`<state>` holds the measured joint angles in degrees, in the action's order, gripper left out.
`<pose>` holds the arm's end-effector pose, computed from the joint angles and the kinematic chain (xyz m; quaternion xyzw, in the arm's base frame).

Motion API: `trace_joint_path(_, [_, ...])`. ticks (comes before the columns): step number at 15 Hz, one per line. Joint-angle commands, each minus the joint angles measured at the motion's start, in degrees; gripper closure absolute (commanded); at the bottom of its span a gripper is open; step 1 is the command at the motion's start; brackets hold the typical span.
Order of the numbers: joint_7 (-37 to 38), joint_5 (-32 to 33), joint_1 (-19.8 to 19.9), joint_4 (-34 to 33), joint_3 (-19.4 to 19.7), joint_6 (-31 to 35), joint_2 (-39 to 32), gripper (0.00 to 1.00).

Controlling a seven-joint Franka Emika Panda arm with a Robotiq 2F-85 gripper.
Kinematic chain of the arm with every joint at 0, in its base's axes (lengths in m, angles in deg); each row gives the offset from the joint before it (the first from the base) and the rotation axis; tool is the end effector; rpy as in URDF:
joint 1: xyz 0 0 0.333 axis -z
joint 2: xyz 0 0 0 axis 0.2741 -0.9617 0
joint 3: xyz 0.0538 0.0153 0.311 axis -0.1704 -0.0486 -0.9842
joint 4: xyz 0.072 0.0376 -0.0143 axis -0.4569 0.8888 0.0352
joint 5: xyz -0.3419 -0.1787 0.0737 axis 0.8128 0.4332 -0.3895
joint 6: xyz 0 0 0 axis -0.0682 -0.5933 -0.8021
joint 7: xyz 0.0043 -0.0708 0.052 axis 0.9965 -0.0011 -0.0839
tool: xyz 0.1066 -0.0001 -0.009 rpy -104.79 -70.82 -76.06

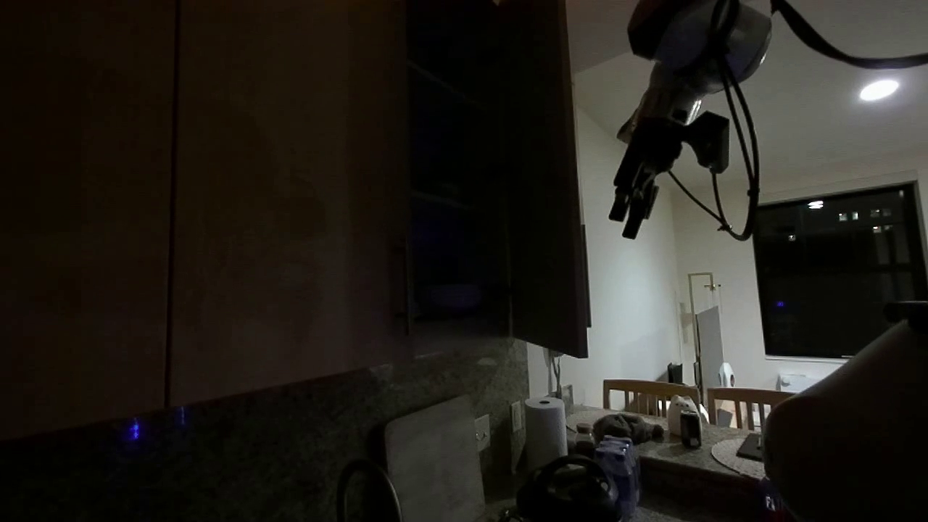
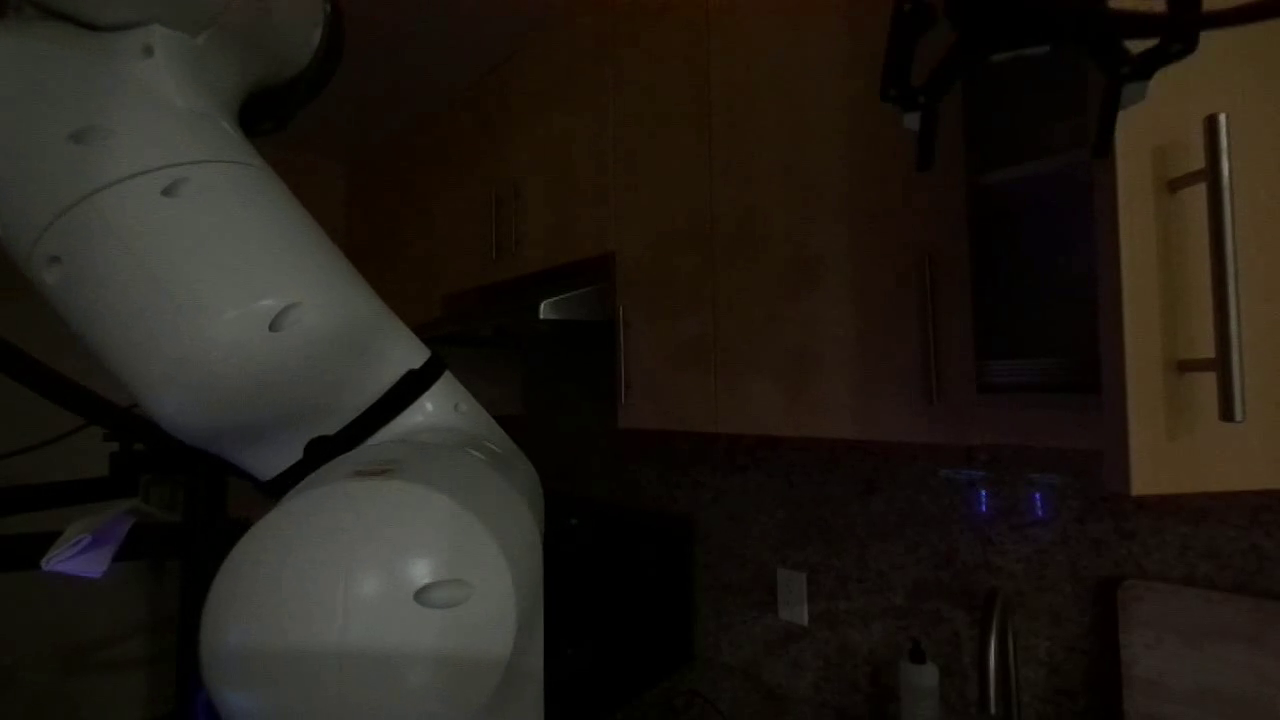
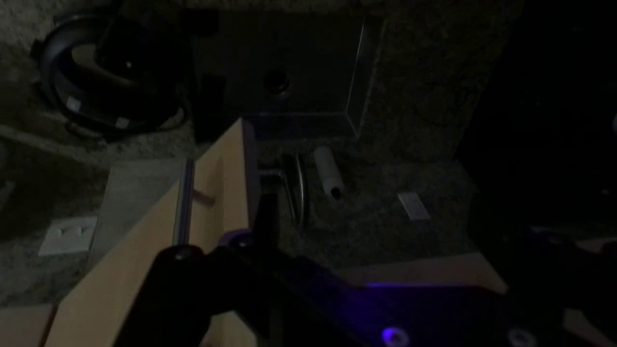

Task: Open the third cabinet door from the right

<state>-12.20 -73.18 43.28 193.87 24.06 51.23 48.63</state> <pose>0.2500 -0.2147 0.6924 -0.9748 -0.1010 -0.1624 0.1151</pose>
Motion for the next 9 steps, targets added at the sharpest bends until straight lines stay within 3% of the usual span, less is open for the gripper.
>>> trace_joint_path(1, [11.5, 8.5, -6.7, 3.6, -1.2, 0.5, -0.1, 0.00])
trace_joint_path(4, [20.4, 13.6, -11.5, 3.8, -2.2, -2.1, -1.8, 0.00])
trace_joint_path(9, [29.9, 16.9, -17.2, 2.6, -3.4, -5.6, -4.5, 0.00])
